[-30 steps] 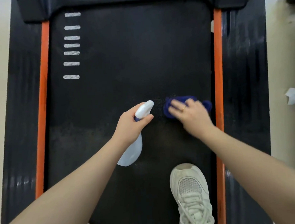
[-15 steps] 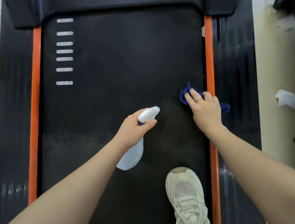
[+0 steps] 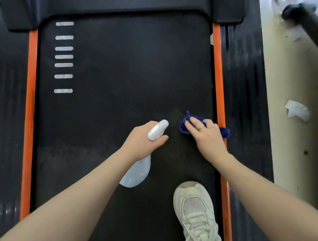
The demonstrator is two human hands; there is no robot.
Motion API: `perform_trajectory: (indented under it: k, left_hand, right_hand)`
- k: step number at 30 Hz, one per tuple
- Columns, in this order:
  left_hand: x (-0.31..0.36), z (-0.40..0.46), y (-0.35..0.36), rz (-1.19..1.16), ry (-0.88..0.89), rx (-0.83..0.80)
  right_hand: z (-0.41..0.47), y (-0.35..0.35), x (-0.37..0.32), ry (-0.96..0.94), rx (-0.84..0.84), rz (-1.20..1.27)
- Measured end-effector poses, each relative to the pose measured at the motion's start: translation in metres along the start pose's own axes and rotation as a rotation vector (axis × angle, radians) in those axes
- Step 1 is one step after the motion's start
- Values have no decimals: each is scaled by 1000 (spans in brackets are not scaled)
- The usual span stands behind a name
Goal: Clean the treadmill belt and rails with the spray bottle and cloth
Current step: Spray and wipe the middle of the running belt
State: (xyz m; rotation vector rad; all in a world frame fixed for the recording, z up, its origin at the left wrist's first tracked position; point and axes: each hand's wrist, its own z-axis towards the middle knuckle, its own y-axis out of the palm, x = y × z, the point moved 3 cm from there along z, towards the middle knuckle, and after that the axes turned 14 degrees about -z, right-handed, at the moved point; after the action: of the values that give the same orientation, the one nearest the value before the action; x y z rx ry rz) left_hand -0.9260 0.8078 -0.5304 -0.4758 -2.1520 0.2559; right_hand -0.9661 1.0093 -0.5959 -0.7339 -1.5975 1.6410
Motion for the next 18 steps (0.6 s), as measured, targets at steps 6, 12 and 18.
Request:
perform_trajectory:
  k: [6,12,18]
  left_hand:
    - [14,-10,29,180,-35,-97]
    - [13,-8,70,179,-26,-168]
    - [13,-7,76,81,-8,-130]
  right_hand:
    - [38,-39,53,431,-36,214]
    - [5,-60,65,518,-127,285]
    - [-21,-54,54,562,-173,319]
